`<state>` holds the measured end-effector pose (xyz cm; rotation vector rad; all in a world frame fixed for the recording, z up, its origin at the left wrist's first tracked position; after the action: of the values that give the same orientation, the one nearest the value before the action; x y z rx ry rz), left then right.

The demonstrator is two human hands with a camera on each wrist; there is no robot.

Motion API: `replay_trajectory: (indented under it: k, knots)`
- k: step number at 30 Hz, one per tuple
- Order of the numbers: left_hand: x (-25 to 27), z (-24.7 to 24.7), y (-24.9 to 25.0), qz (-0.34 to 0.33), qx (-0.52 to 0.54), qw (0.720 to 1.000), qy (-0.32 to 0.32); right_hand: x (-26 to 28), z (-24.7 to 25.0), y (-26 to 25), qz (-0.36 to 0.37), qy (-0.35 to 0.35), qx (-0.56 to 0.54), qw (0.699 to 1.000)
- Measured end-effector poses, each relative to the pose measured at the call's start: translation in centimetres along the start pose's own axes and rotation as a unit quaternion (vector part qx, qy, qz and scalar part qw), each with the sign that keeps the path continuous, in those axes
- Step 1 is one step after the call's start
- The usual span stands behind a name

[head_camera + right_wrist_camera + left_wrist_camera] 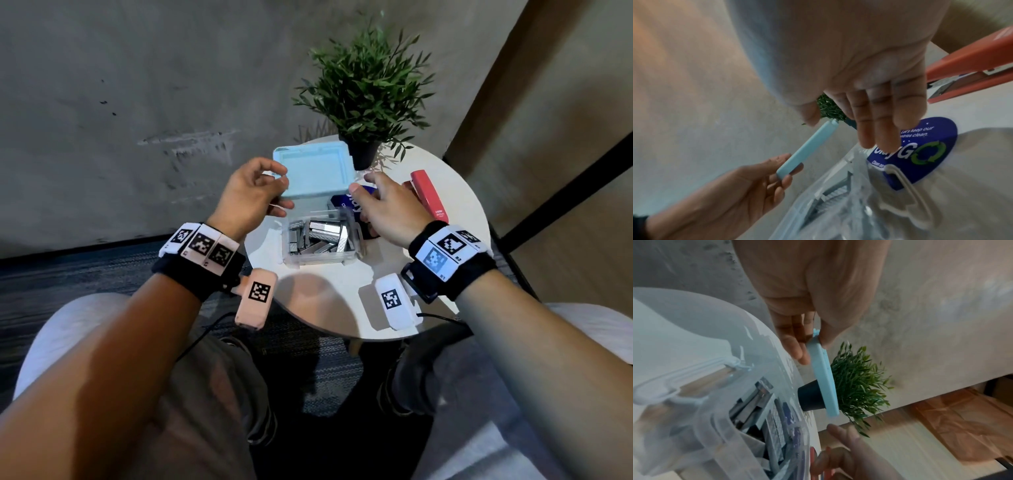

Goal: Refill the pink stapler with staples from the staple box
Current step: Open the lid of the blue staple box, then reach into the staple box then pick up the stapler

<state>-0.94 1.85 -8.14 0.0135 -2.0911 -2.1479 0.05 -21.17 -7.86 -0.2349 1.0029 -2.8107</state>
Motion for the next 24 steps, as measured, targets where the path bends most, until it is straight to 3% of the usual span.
replay_trajectory:
  k: [4,8,24]
  knots:
    - [-1.4,0.2,-1.2,0.003,-0.036,0.999,0.019,0.9,-1.3,0.4,0.015,-0.079,0.109,0.991]
    - [-2.0,-0.4,-2.8,0.015,-0.096,0.995,0.016,1.6,-2.2,0.7,0.029,-0.125,0.123,0.984]
    - [-1.5,-1.1,-4.5,0.058,-0.217,0.974,-0.01,2.2,-2.3,0.7,0.034,-0.138,0.125,0.982]
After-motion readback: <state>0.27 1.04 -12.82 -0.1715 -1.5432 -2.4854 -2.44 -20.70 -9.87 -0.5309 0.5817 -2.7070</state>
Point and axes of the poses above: each hand's wrist, its own x-axis away from the middle knuckle, its own z-axis out of the back of the hand, y = z × x, the point moved 5 cm from there along -x, towards the middle knuckle, and after that the axes turned 3 degrees about x, right-handed, at the moved point
